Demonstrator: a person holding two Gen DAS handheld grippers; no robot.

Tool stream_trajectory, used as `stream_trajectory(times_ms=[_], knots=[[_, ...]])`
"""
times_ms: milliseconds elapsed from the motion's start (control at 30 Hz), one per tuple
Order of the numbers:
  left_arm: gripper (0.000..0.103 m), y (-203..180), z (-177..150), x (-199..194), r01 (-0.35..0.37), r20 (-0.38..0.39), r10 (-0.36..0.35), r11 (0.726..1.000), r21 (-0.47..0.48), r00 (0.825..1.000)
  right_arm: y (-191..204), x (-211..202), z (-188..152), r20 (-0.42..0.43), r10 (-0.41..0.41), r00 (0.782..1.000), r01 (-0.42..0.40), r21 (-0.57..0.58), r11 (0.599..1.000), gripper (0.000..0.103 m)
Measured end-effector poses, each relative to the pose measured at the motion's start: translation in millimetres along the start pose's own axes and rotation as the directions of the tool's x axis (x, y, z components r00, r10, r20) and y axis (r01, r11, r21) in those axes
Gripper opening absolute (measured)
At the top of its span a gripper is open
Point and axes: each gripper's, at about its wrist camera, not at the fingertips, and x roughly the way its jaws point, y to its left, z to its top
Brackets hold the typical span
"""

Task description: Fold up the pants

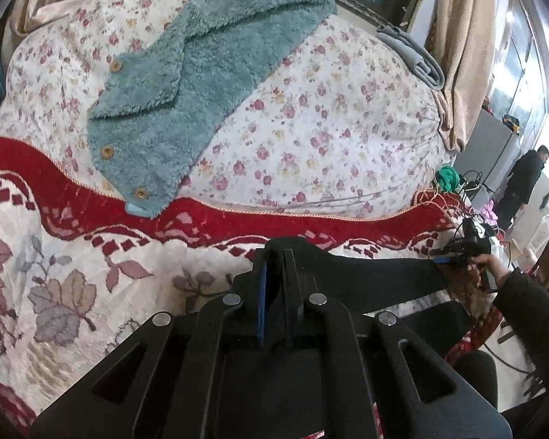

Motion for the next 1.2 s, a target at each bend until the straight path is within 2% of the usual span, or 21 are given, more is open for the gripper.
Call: stream_trajectory(times_ms=[67, 133, 200, 400, 500, 667, 833, 900, 1000, 1133, 1200], knots=[[0.006, 4, 0, 2, 0.008, -0.001, -0.008, 1.0, -0.019, 1.0, 3, 7, -1, -0.021, 0.008, 1.0, -0.009, -0.027, 1.0, 0.034], [0.006, 7, 0, 2, 0.017, 0.003, -0.017, 0.999, -0.039, 1.0, 3, 12, -2, -0.032, 0.013, 0.999, -0.015, -0.045, 0.999, 0.022], [0.006, 11, 1, 2, 0.029, 0.003, -0.029, 0.998, -0.057, 1.0, 1, 16, -3, -0.041, 0.018, 0.999, -0.02, -0.053, 0.998, 0.015], [0.006, 17, 1, 5, 0.028, -0.007, -0.028, 0.997, -0.065, 1.0, -6, 4, -3, 0.026, -0.004, 1.0, 0.005, -0.031, 1.0, 0.013], [0.006, 20, 0, 10, 0.04, -0.013, -0.041, 0.995, -0.086, 0.999, -3, 5, -2, 0.003, -0.029, 1.0, 0.03, -0.051, 0.998, 0.014], [0.006, 15, -2, 15, 0.045, -0.026, -0.047, 0.996, -0.075, 0.999, -10, -6, 2, 0.045, -0.042, 0.998, 0.042, 0.01, 0.999, 0.014], [0.006, 17, -3, 17, 0.05, -0.033, -0.053, 0.995, -0.085, 0.998, -5, 1, 1, 0.017, -0.088, 0.996, 0.088, -0.017, 0.996, 0.015], [0.006, 18, -4, 18, 0.05, -0.037, -0.053, 0.995, -0.086, 0.998, -6, 3, 2, 0.008, -0.077, 0.997, 0.078, -0.014, 0.997, 0.015], [0.006, 18, -4, 18, 0.046, -0.039, -0.05, 0.995, -0.085, 0.998, -9, 7, 1, -0.027, -0.014, 1.0, 0.014, 0.003, 1.0, 0.016], [0.006, 22, -4, 20, 0.044, -0.041, -0.048, 0.994, -0.095, 0.998, -14, 9, 2, -0.022, 0.048, 0.999, -0.047, 0.034, 0.998, 0.016], [0.006, 26, -3, 20, 0.044, -0.045, -0.049, 0.994, -0.104, 0.998, -12, 13, 2, -0.031, 0.035, 0.999, -0.034, 0.024, 0.999, 0.016]])
